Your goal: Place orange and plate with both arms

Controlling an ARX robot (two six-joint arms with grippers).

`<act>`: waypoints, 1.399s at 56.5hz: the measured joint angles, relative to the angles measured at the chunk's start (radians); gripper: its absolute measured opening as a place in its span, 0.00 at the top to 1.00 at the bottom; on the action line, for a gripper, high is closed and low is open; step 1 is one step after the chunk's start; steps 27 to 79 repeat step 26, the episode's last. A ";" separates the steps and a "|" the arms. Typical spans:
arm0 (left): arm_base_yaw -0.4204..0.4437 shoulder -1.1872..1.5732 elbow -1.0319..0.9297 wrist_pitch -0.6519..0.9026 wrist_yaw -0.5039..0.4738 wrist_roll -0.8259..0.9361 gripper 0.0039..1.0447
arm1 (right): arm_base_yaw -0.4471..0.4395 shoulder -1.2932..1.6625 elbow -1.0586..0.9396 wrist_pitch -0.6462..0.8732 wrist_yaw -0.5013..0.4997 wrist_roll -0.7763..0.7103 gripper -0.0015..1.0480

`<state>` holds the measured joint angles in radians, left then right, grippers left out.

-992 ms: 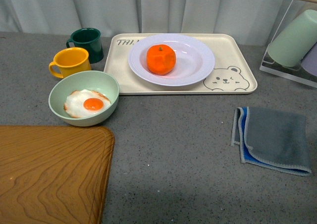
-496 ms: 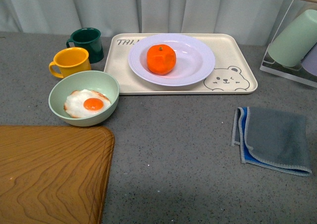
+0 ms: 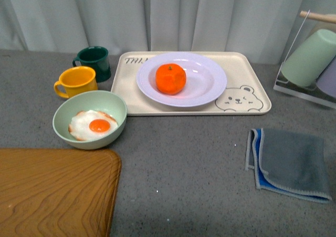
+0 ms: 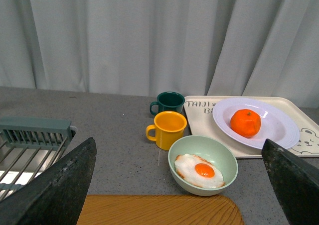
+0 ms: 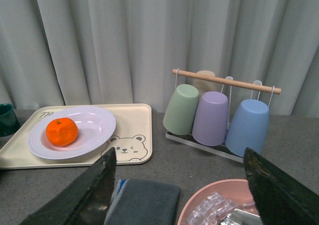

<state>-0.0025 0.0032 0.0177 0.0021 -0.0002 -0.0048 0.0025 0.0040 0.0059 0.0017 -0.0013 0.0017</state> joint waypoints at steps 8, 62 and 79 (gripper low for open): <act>0.000 0.000 0.000 0.000 0.000 0.000 0.06 | 0.000 0.000 0.000 0.000 0.000 0.001 0.09; 0.000 0.000 0.000 0.000 0.000 0.000 0.06 | 0.000 0.000 0.000 0.000 0.000 0.001 0.09; 0.000 0.000 0.000 0.000 0.000 0.000 0.06 | 0.000 0.000 0.000 0.000 0.000 0.001 0.09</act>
